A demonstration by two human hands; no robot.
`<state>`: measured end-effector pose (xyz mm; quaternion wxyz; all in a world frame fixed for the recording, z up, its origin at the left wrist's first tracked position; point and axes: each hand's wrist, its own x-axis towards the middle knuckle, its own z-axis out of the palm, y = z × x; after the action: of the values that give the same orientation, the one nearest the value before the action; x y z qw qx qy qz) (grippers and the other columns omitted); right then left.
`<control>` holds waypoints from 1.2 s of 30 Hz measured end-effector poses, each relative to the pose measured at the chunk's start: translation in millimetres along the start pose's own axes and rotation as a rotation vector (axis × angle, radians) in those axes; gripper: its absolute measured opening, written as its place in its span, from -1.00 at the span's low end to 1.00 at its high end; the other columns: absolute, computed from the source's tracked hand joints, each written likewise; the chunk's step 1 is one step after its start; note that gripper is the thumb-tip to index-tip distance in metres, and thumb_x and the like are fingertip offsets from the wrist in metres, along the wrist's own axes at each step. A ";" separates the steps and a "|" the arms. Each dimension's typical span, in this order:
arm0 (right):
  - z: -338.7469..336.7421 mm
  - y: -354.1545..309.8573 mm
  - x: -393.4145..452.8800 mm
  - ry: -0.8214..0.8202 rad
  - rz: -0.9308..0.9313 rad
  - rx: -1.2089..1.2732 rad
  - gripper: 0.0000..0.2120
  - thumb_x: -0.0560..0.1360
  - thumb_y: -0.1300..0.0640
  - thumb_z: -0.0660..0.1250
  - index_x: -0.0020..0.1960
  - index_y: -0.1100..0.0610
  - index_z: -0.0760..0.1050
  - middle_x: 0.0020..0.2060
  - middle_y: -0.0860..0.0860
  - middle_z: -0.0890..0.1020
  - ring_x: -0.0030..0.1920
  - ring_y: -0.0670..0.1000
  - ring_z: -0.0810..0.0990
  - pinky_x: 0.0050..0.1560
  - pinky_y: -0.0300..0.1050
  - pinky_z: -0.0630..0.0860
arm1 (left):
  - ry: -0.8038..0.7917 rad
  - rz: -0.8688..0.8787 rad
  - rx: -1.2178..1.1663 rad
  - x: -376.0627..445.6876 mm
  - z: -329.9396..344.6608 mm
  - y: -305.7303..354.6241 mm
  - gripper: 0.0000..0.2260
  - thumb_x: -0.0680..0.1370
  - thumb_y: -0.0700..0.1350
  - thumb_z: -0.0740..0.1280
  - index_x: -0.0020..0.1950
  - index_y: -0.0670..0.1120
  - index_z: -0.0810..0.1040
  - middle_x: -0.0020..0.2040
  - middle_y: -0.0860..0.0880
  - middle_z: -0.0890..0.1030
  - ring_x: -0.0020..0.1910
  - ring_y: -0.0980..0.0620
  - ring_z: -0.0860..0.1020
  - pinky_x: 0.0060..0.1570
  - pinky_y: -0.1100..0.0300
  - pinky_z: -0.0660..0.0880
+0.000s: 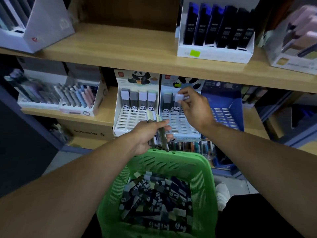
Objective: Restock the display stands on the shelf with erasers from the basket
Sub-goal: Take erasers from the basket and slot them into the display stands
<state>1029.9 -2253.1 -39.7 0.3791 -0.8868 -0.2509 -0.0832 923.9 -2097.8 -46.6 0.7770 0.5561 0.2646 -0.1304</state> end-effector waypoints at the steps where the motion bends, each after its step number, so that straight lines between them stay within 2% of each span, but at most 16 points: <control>1: 0.2 0.9 0.2 0.014 -0.002 0.008 -0.81 0.63 0.21 0.28 0.22 0.05 0.48 -0.09 0.05 0.65 -0.21 -0.22 0.57 -0.15 0.06 0.58 | 0.001 0.000 0.005 1.6 -0.1 -1.4 -0.78 0.56 -0.12 0.42 0.12 -0.23 0.61 0.01 -0.16 0.72 -0.19 -0.10 0.69 -0.16 0.05 0.67; 2: 0.4 1.8 0.1 0.022 -0.011 0.013 -0.83 0.64 0.20 0.27 0.20 0.06 0.49 -0.09 0.07 0.65 -0.19 -0.17 0.58 -0.14 0.08 0.57 | 0.004 -0.001 0.004 3.1 0.2 -2.4 -0.78 0.56 -0.12 0.43 0.11 -0.23 0.61 0.00 -0.16 0.72 -0.18 -0.10 0.69 -0.16 0.05 0.67; 5: 1.9 2.5 -1.4 0.004 -0.050 0.029 -0.87 0.64 0.18 0.27 0.16 0.08 0.51 -0.11 0.16 0.65 -0.13 0.14 0.62 -0.13 0.15 0.56 | 0.013 -0.007 -0.022 6.4 2.2 -3.6 -0.79 0.56 -0.13 0.43 0.11 -0.23 0.60 -0.01 -0.17 0.72 -0.23 -0.10 0.68 -0.21 0.06 0.66; 7: 3.5 3.0 -2.1 -0.007 -0.071 0.042 -0.88 0.64 0.18 0.27 0.15 0.09 0.53 -0.07 0.14 0.66 -0.09 0.17 0.64 -0.11 0.15 0.56 | 0.017 -0.006 -0.046 6.6 4.3 -2.1 -0.83 0.57 -0.14 0.42 0.08 -0.22 0.60 -0.02 -0.19 0.70 -0.25 -0.11 0.67 -0.24 0.07 0.65; 10: 4.5 4.9 -0.7 -0.021 -0.090 0.045 -0.89 0.65 0.18 0.26 0.14 0.11 0.54 0.08 0.04 0.65 -0.02 0.07 0.65 -0.12 0.02 0.56 | 0.022 0.001 -0.047 6.2 6.8 -0.9 -0.84 0.58 -0.14 0.41 0.09 -0.22 0.61 0.01 -0.20 0.69 -0.23 -0.12 0.67 -0.23 0.07 0.65; 13: 2.8 6.2 0.4 -0.032 -0.097 0.059 -0.88 0.66 0.24 0.24 0.14 0.18 0.53 0.02 0.02 0.63 -0.22 -0.26 0.58 -0.30 -0.41 0.37 | 0.026 0.003 -0.040 5.2 7.8 -1.6 -0.80 0.58 -0.14 0.41 0.14 -0.22 0.59 0.01 -0.18 0.70 -0.23 -0.10 0.68 -0.23 0.07 0.67; 15: 2.4 6.2 1.0 -0.018 -0.080 0.085 -0.87 0.65 0.27 0.24 0.14 0.21 0.53 -0.02 0.00 0.60 -0.32 -0.36 0.51 -0.39 -0.49 0.28 | 0.029 0.003 -0.035 4.7 7.7 -1.6 -0.79 0.57 -0.14 0.42 0.13 -0.23 0.59 0.01 -0.18 0.70 -0.23 -0.10 0.69 -0.22 0.07 0.67; 18: 3.5 8.9 2.7 -0.014 -0.058 0.106 -0.88 0.66 0.25 0.24 0.14 0.17 0.54 -0.13 -0.07 0.57 -0.33 -0.38 0.49 -0.40 -0.46 0.25 | 0.029 0.003 -0.031 4.5 8.0 -1.4 -0.78 0.57 -0.13 0.42 0.15 -0.23 0.59 0.01 -0.18 0.71 -0.23 -0.10 0.69 -0.21 0.07 0.67; 20: 4.7 10.5 4.6 -0.011 -0.059 0.098 -0.89 0.66 0.22 0.24 0.13 0.13 0.53 0.01 0.00 0.63 -0.23 -0.37 0.50 -0.34 -0.45 0.25 | 0.026 0.003 -0.031 3.7 7.9 -0.8 -0.75 0.56 -0.12 0.43 0.18 -0.23 0.59 0.01 -0.18 0.71 -0.24 -0.09 0.69 -0.24 0.09 0.66; 22: 5.6 11.3 6.1 -0.006 -0.064 0.106 -0.90 0.66 0.21 0.25 0.12 0.14 0.53 0.14 0.04 0.63 -0.10 -0.38 0.49 -0.26 -0.38 0.36 | 0.017 0.001 -0.017 1.9 7.8 -0.2 -0.72 0.56 -0.10 0.44 0.18 -0.25 0.60 0.00 -0.18 0.71 -0.27 -0.07 0.69 -0.29 0.14 0.64; 24: 6.1 10.7 6.8 0.002 -0.059 0.106 -0.91 0.66 0.21 0.25 0.12 0.13 0.52 0.18 0.04 0.62 -0.03 -0.40 0.46 -0.17 -0.24 0.45 | 0.007 -0.005 -0.009 0.4 8.0 0.3 -0.70 0.55 -0.09 0.44 0.18 -0.26 0.60 0.00 -0.20 0.71 -0.30 -0.06 0.69 -0.32 0.17 0.62; 26: 6.6 11.1 7.7 0.008 -0.060 0.097 -0.91 0.66 0.20 0.25 0.11 0.12 0.52 0.17 0.03 0.63 -0.07 -0.39 0.49 -0.19 -0.15 0.45 | 0.007 -0.008 -0.007 0.5 8.4 0.2 -0.69 0.55 -0.08 0.44 0.19 -0.27 0.59 0.00 -0.20 0.71 -0.30 -0.05 0.69 -0.32 0.17 0.63; 28: 7.4 12.7 8.9 0.003 -0.054 0.077 -0.91 0.65 0.19 0.27 0.11 0.12 0.54 0.15 0.03 0.63 -0.04 -0.28 0.54 -0.16 -0.18 0.44 | 0.010 -0.013 -0.003 1.1 8.9 0.1 -0.66 0.55 -0.08 0.45 0.21 -0.28 0.58 0.00 -0.19 0.71 -0.30 -0.05 0.69 -0.32 0.16 0.63; 30: 8.5 14.6 9.8 -0.001 -0.040 0.056 -0.88 0.64 0.18 0.29 0.13 0.13 0.57 0.16 0.05 0.63 0.07 -0.05 0.58 0.00 -0.17 0.44 | 0.013 -0.022 0.004 1.3 8.9 0.3 -0.65 0.55 -0.07 0.45 0.22 -0.28 0.57 -0.01 -0.20 0.71 -0.30 -0.05 0.69 -0.34 0.18 0.61; 31: 8.8 14.9 10.2 0.007 -0.033 0.046 -0.87 0.64 0.19 0.29 0.14 0.14 0.58 0.15 0.06 0.64 0.08 0.00 0.58 0.03 -0.16 0.44 | 0.014 -0.023 0.007 1.3 8.5 0.5 -0.64 0.55 -0.07 0.45 0.22 -0.28 0.57 -0.01 -0.20 0.71 -0.29 -0.05 0.69 -0.35 0.18 0.61; 36: 9.4 15.9 16.4 0.058 0.023 0.068 -0.88 0.62 0.20 0.32 0.11 0.17 0.61 0.04 0.07 0.69 -0.02 -0.02 0.62 -0.02 -0.17 0.48 | 0.019 -0.022 0.019 2.4 8.1 0.3 -0.67 0.55 -0.07 0.44 0.20 -0.27 0.58 -0.02 -0.18 0.72 -0.26 -0.06 0.70 -0.32 0.16 0.62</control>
<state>1051.7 -2249.5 -50.7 0.4172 -0.8733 -0.2324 -0.0959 928.2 -2105.0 -45.8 0.7678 0.5616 0.2767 -0.1363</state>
